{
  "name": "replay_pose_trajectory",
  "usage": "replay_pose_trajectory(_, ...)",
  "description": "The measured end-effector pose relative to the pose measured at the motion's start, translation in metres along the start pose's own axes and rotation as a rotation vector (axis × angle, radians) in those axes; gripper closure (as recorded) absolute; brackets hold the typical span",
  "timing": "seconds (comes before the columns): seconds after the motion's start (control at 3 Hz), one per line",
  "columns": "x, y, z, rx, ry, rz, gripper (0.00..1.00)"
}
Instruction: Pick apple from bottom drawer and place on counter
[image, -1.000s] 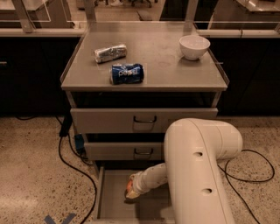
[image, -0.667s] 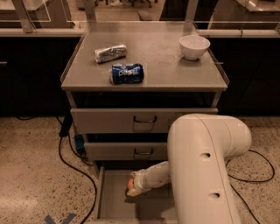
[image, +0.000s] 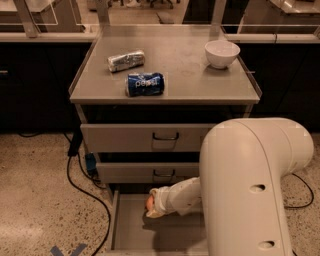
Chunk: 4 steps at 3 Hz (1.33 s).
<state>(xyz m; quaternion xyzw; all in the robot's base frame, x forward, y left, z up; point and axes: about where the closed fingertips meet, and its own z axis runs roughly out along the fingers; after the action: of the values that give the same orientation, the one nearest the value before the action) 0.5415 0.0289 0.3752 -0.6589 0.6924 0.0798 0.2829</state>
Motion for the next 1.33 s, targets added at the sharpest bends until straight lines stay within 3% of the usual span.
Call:
replay_pose_trajectory(0.33, -0.003, 0.001, -0.001, -0.003, -0.008, -0.004, 1.00)
replay_pose_trajectory(1.33, -0.106, -0.032, -0.125, 0.125, -0.151, -0.175, 1.00)
